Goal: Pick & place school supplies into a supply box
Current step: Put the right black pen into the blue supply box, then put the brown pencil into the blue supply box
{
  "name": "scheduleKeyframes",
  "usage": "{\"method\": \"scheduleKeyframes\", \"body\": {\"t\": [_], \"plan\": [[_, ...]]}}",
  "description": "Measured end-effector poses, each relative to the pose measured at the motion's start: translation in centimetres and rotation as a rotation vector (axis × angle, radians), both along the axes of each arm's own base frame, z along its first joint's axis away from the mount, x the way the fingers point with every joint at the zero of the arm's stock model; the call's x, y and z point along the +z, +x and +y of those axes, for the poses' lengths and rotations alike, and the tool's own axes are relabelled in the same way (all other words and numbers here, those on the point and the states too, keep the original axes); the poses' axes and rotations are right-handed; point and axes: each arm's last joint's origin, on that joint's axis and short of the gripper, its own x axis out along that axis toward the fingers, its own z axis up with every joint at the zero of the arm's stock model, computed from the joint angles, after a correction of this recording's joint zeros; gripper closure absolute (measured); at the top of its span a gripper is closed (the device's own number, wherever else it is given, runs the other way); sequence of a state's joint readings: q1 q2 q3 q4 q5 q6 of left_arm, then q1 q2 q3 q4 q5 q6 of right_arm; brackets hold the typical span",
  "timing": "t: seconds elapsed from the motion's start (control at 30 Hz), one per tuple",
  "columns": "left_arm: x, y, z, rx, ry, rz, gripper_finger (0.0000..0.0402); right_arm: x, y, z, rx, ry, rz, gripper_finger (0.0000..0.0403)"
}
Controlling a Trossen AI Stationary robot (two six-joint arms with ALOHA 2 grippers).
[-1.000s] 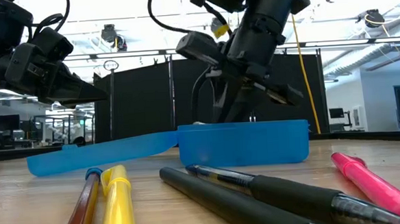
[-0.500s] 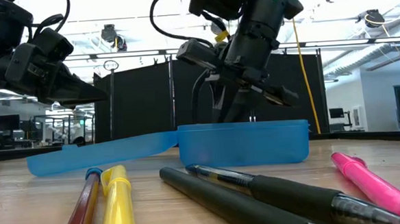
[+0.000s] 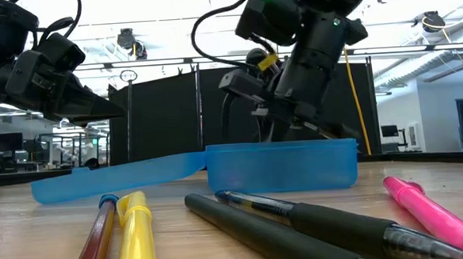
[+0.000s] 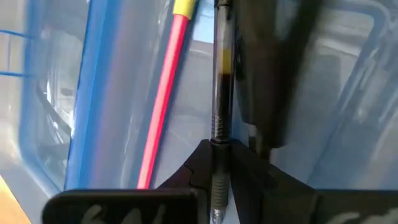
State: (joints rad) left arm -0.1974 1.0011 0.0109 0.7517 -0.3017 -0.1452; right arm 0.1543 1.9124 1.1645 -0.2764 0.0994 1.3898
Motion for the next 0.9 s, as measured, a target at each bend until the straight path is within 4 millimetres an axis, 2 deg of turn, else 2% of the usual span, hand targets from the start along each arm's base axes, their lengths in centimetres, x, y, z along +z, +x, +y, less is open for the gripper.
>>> {"method": "scheduleKeyframes", "body": {"t": [0.1, 0.23, 0.6, 0.73, 0.9], "plan": [[0.0, 0.0, -0.1, -0.018, -0.004, 0.002, 0.0314, -0.4, -0.2, 0.0, 0.002, 0.007, -0.012, 0.0370], [0.0, 0.0, -0.1, -0.023, -0.006, 0.001, 0.0314, -0.5, -0.2, 0.0, 0.034, 0.006, -0.007, 0.0341], [0.0, 0.0, -0.1, -0.022, -0.009, -0.001, 0.0314, 0.7, -0.1, 0.0, 0.058, -0.024, -0.073, 0.0287], [0.0, 0.0, -0.1, -0.025, -0.012, 0.000, 0.0314, 2.2, -0.2, -0.1, 0.064, -0.023, -0.125, 0.0280], [0.0, 0.0, -0.1, -0.037, -0.021, 0.002, 0.0314, 6.0, -0.6, 0.4, 0.128, -0.074, -0.276, 0.0278]]}}
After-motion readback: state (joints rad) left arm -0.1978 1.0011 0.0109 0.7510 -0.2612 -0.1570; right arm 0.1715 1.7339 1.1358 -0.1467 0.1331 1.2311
